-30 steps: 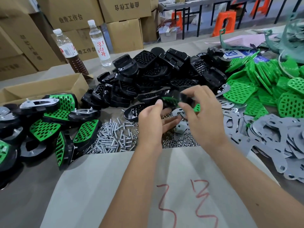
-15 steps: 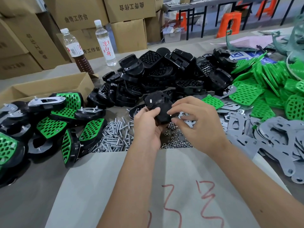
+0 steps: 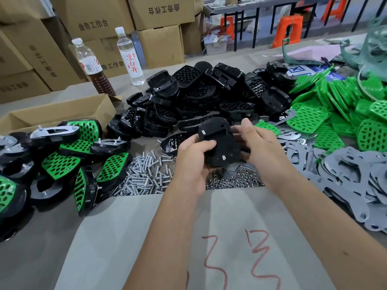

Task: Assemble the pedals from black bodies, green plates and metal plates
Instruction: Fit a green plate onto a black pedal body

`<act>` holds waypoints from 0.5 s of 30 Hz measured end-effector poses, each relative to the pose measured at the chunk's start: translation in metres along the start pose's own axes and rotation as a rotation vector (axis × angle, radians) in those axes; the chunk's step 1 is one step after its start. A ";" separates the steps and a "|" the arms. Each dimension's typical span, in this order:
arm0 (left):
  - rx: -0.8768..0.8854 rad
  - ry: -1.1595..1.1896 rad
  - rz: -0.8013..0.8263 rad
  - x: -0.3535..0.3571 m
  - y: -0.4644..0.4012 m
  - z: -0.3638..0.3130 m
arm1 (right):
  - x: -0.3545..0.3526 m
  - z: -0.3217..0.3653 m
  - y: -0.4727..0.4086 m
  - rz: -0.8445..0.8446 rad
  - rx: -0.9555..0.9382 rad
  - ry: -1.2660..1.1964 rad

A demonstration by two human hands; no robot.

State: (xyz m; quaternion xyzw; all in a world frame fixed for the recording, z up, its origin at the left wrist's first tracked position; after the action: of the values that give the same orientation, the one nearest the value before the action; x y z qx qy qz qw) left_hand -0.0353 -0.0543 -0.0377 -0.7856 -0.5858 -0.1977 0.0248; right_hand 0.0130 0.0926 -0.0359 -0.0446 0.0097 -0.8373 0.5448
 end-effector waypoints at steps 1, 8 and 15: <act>-0.001 -0.021 0.006 0.002 0.001 0.001 | 0.001 0.000 0.000 0.011 -0.012 0.017; 0.030 -0.113 0.005 0.005 0.002 0.002 | -0.001 0.000 -0.001 -0.024 -0.092 -0.028; 0.107 -0.137 -0.016 0.006 0.004 0.001 | -0.007 -0.006 -0.004 -0.007 0.053 -0.190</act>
State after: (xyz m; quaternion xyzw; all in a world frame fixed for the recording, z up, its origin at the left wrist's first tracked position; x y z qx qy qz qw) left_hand -0.0298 -0.0493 -0.0361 -0.7900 -0.6023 -0.1123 0.0249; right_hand 0.0112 0.1001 -0.0422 -0.1096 -0.0642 -0.8311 0.5414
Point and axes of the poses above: each hand's wrist, its own y-axis away from the middle knuckle, its own x-axis out of the palm, z = x × y, the point moved 5 cm from there along -y, towards the middle knuckle, and after that the axes turned 1 degree about y, right-handed, at the moved point
